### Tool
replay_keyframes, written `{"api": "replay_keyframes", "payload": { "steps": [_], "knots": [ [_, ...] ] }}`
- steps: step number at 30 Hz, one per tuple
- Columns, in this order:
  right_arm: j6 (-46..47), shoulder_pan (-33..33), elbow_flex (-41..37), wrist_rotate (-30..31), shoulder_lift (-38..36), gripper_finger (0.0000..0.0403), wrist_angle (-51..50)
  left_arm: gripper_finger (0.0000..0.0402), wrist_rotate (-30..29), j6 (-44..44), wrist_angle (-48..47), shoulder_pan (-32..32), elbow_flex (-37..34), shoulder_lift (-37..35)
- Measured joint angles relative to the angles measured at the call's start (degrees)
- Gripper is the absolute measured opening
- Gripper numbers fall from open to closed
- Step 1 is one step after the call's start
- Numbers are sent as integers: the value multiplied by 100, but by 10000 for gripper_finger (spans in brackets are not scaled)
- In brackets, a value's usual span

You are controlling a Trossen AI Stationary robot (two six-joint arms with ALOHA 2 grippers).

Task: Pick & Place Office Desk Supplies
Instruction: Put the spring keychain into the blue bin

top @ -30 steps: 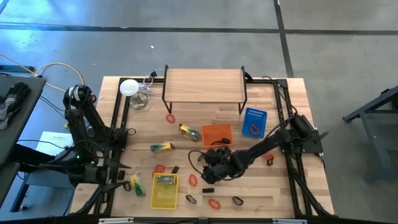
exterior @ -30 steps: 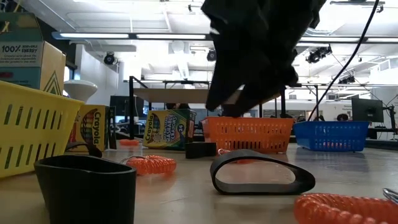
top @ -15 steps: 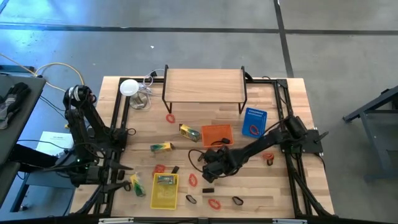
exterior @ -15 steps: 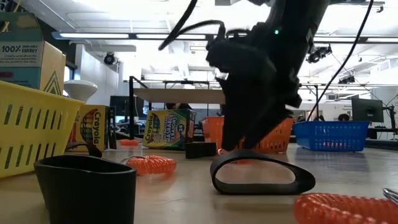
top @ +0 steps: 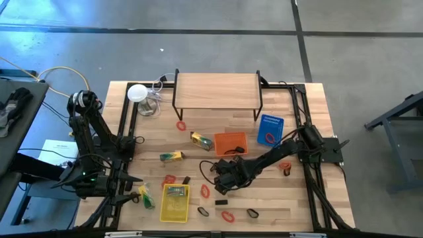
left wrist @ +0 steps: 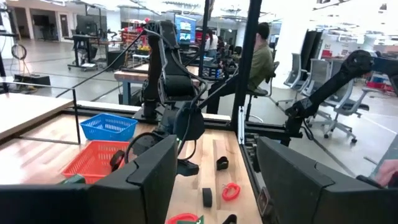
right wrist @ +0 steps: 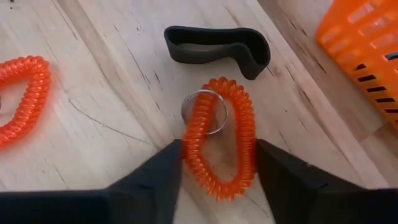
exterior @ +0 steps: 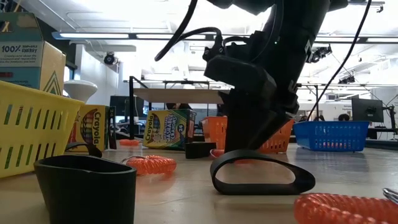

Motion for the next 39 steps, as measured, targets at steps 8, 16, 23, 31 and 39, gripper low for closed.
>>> {"api": "replay_keyframes", "payload": {
  "steps": [8, 16, 23, 31, 39],
  "knots": [
    [-144, 61, -14, -59, -58, 16, -59, 213, -3, -105, -25, 0, 0, 73],
    [1020, 644, -45, 272, -996, 6, -1757, 213, -5, -24, -14, 0, 0, 73],
    [2385, 827, -42, 650, -1682, 5, -3810, 213, -37, -23, -21, 0, 0, 127],
    [2980, 379, -42, 955, -2149, 4, -5483, 213, -33, -709, -16, 70, 0, 192],
    [2059, -757, -33, 1317, -2316, 4, -5655, 213, -32, -682, -16, 291, 0, 192]
  ]
}}
